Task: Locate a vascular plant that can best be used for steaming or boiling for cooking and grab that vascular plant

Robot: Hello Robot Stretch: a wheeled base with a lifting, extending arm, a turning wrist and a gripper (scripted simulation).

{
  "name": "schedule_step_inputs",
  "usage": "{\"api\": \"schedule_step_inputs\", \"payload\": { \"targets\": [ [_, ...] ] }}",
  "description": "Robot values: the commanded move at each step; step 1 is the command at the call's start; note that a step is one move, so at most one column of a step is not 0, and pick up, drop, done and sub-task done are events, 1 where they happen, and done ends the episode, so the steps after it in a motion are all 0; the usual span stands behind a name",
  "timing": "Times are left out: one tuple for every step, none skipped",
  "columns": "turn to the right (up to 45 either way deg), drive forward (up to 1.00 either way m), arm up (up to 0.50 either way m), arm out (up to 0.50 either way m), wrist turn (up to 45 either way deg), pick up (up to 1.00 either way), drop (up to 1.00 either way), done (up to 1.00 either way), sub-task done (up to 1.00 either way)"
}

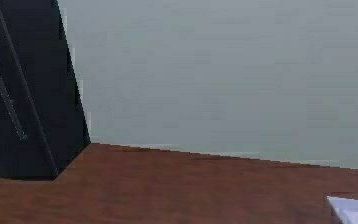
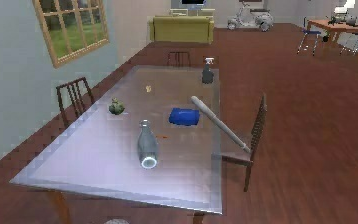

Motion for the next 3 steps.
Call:
{"api": "schedule_step_inputs", "payload": {
  "targets": [
    [0.0, 0.60, 0.00, 0.00, 0.0, 0.00, 0.00, 0.00, 0.00],
    [45.0, 0.00, 0.00, 0.00, 0.0, 0.00, 0.00, 0.00, 0.00],
    [9.0, 0.00, 0.00, 0.00, 0.0, 0.00, 0.00, 0.00, 0.00]
  ]
}}
